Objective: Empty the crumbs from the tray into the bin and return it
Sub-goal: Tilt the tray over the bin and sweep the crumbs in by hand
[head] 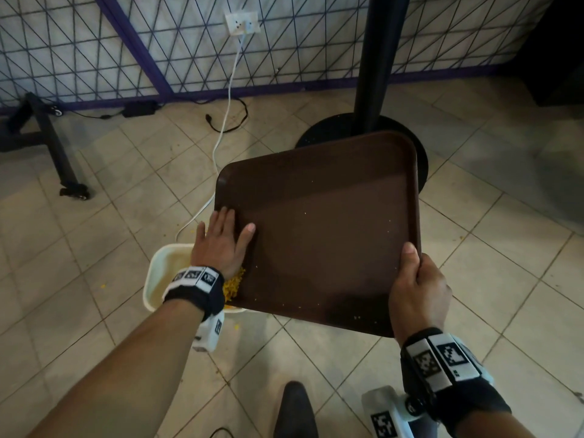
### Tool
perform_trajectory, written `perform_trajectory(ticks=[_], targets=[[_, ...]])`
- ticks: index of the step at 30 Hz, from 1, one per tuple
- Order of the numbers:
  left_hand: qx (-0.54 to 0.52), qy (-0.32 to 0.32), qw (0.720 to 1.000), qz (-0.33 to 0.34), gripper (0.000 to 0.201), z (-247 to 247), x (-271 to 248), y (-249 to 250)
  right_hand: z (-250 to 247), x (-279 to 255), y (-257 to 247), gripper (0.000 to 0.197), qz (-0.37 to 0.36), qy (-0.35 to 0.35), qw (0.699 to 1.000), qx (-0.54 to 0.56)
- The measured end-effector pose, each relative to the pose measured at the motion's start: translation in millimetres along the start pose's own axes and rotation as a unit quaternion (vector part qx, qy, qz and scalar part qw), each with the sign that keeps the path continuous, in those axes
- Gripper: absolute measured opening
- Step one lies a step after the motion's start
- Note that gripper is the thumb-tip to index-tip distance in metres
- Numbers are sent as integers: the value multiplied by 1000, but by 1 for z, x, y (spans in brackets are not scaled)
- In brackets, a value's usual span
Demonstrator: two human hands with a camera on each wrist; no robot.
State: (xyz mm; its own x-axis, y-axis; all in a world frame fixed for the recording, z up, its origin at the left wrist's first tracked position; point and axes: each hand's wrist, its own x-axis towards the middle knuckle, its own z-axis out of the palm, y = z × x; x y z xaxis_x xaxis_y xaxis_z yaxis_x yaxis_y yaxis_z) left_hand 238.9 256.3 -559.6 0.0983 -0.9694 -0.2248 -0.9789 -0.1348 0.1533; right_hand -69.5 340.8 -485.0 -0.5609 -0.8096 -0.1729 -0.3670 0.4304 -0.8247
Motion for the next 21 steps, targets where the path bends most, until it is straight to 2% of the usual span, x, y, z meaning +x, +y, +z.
perform_trajectory(ticks=[3, 11, 16, 19, 21], targets=[[8, -26, 1000, -8, 91, 3, 4, -4, 0, 1, 0, 46, -2, -1, 1000, 2], [14, -63, 998, 14, 90, 30, -81, -30, 0, -2, -1, 47, 5, -2, 1000, -4], [3, -45, 998, 38, 92, 11, -87, -31, 0, -3, -2, 48, 9, -4, 1000, -9], [-4, -14, 998, 56, 79, 9, -83, -14, 1, -3, -2, 47, 12, -3, 1000, -10], [-1, -20, 996, 81, 74, 18, -85, 0, 1, -3, -2, 47, 12, -5, 1000, -11]])
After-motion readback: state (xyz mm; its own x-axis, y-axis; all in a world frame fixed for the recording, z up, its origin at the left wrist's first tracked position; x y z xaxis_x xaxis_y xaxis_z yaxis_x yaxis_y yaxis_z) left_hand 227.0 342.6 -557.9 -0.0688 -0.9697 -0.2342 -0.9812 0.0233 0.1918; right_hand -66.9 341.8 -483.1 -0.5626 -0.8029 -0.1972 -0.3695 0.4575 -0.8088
